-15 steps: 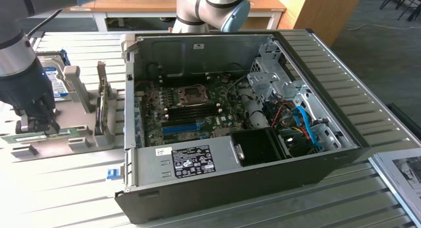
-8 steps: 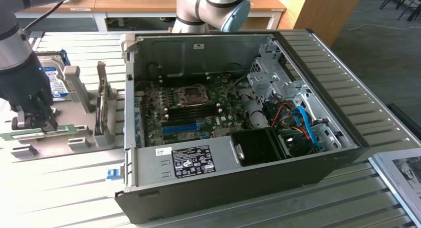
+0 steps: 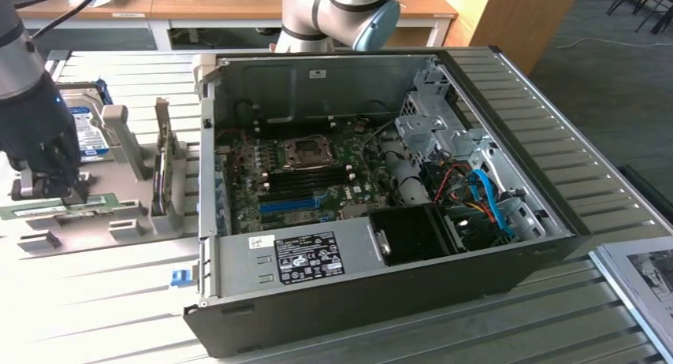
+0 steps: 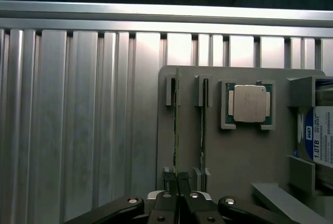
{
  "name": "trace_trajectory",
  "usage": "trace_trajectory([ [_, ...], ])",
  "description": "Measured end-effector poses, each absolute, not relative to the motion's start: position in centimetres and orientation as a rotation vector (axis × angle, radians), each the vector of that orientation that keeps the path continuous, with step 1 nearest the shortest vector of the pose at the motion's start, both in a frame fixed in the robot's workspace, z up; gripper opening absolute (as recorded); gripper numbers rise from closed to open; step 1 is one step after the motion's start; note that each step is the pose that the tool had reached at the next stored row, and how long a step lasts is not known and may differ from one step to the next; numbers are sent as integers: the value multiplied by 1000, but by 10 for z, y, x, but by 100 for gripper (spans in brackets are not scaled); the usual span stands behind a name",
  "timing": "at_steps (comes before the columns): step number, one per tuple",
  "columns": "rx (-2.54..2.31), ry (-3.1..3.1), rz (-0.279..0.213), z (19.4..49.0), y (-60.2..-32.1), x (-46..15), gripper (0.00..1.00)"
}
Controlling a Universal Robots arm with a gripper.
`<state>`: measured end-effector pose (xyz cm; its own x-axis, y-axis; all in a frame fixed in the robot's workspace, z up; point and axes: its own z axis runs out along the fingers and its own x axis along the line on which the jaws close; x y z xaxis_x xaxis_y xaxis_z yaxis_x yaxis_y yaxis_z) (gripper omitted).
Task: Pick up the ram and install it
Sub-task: 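Pick up the ram and move it above insertion slot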
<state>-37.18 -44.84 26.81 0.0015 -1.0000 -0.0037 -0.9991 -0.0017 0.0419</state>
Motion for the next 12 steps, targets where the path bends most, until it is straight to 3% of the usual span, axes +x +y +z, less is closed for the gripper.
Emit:
trace_trajectory([
  [12, 2204, -2200, -50, 291, -448, -372, 11],
])
